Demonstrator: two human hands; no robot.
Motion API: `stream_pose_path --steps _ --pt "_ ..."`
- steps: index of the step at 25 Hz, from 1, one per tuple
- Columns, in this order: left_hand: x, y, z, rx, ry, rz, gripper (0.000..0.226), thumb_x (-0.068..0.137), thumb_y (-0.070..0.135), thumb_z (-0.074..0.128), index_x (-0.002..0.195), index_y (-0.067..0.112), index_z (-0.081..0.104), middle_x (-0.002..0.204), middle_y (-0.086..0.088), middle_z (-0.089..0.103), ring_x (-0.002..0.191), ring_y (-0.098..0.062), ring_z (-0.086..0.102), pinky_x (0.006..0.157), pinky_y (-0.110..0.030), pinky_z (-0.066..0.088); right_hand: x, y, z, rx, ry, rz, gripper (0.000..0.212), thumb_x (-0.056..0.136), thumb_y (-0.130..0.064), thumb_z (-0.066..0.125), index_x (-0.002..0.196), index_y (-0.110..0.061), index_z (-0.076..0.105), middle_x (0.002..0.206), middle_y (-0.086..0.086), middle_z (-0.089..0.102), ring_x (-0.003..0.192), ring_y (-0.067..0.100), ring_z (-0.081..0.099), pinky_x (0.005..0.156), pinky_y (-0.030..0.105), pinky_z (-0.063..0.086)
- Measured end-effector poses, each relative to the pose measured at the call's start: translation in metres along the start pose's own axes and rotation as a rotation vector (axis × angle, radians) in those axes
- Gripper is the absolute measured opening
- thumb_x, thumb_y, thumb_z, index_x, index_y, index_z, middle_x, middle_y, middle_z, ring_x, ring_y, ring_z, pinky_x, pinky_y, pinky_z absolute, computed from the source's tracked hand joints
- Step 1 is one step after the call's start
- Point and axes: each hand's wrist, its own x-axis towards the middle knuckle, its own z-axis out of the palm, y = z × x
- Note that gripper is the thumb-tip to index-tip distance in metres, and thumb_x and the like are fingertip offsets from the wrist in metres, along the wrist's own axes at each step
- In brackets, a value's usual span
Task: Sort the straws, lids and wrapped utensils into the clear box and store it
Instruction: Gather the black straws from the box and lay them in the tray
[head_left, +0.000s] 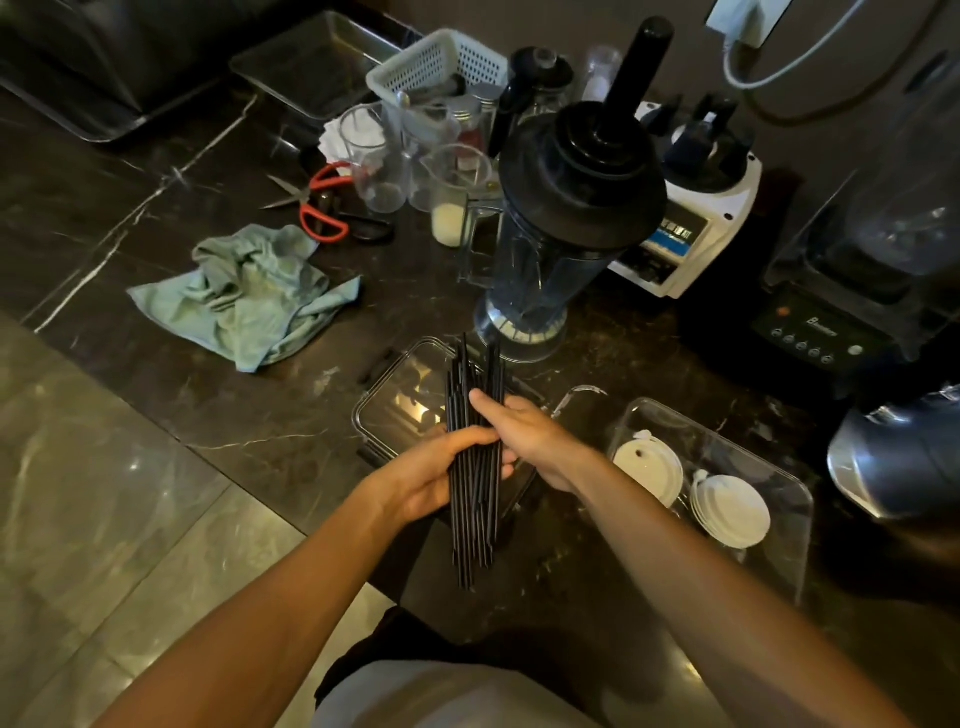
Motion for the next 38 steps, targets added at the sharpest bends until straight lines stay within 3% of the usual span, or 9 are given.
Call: stream_pose_path --steps 2,5,8,14,19,24,28,33,38 --pt "-0.001 0.003 -0.005 0.027 -0.014 -0.016 0.029 0.095 0.008 0.067 0.122 0.001 0.069 0.101 -0.017 0.076 0.085 -0.022 0.077 0.081 -0.035 0.065 0.006 -0.004 -0.001 0.036 0.018 -0.05 0.041 0.102 -0.058 0.049 0.119 -0.026 0.068 0.114 -0.005 0.075 0.109 0.014 0.07 0.099 0.034 0.052" --pt "-0.003 0.007 -0.013 0.055 -0.032 -0.058 0.019 0.096 0.007 0.065 0.113 0.006 0.073 0.109 -0.014 0.078 0.096 -0.023 0.077 0.093 -0.039 0.06 0.02 -0.018 -0.006 0.086 0.144 -0.204 0.054 0.104 -0.055 0.047 0.153 -0.032 0.044 0.146 -0.017 0.051 0.136 0.008 0.048 0.114 0.036 0.038" --pt "-0.006 0.01 -0.02 0.123 -0.101 -0.11 0.025 0.093 0.009 0.069 0.118 0.006 0.071 0.111 -0.013 0.077 0.104 -0.026 0.075 0.098 -0.041 0.059 0.037 -0.03 -0.016 0.069 0.136 -0.291 0.062 0.104 -0.061 0.035 0.159 -0.032 0.037 0.162 -0.01 0.041 0.147 0.008 0.039 0.125 0.049 0.025" --pt "-0.004 0.009 -0.027 0.052 -0.182 -0.145 0.035 0.093 0.008 0.07 0.127 0.007 0.063 0.112 -0.012 0.074 0.11 -0.028 0.071 0.095 -0.04 0.059 0.048 -0.028 -0.022 -0.075 -0.086 -0.214 0.064 0.108 -0.059 0.026 0.127 -0.022 0.074 0.129 -0.007 0.073 0.13 0.011 0.059 0.121 0.053 0.031" --pt "0.0 0.01 -0.026 0.036 -0.2 -0.163 0.033 0.095 0.007 0.066 0.128 0.007 0.063 0.11 -0.012 0.075 0.11 -0.027 0.072 0.095 -0.039 0.06 0.049 -0.019 -0.025 0.057 -0.139 -0.122 0.076 0.106 -0.064 0.019 0.13 -0.016 0.073 0.135 0.003 0.07 0.132 0.018 0.057 0.121 0.05 0.03" --pt "0.005 0.019 -0.022 0.067 -0.166 -0.172 0.032 0.093 0.008 0.067 0.125 0.008 0.065 0.108 -0.011 0.076 0.109 -0.028 0.073 0.094 -0.04 0.061 0.049 -0.016 -0.031 0.214 -0.211 -0.092 0.09 0.101 -0.072 0.013 0.136 -0.008 0.067 0.138 0.008 0.068 0.133 0.021 0.059 0.106 0.037 0.045" --pt "0.011 0.021 -0.017 0.057 -0.173 -0.189 0.034 0.09 0.008 0.069 0.124 0.008 0.066 0.103 -0.01 0.076 0.106 -0.027 0.074 0.091 -0.039 0.062 0.053 -0.016 -0.03 0.163 -0.273 -0.099 0.092 0.1 -0.075 0.012 0.134 -0.011 0.069 0.136 0.006 0.069 0.133 0.02 0.058 0.115 0.044 0.039" --pt "0.019 0.022 -0.016 0.014 -0.155 -0.192 0.023 0.095 0.006 0.065 0.118 0.008 0.069 0.099 -0.01 0.076 0.101 -0.026 0.076 0.085 -0.038 0.064 0.054 -0.018 -0.029 0.135 -0.234 -0.1 0.09 0.1 -0.075 0.013 0.136 -0.013 0.068 0.132 0.005 0.071 0.129 0.018 0.062 0.111 0.04 0.043" --pt "0.038 0.033 -0.025 -0.258 -0.064 -0.005 0.013 0.094 0.011 0.065 0.105 0.006 0.07 0.101 -0.011 0.074 0.09 -0.021 0.076 0.087 -0.035 0.062 0.043 0.001 -0.019 0.568 0.014 -0.151 0.084 0.1 -0.074 0.022 0.149 -0.012 0.052 0.146 0.012 0.061 0.132 0.021 0.06 0.119 0.045 0.038"
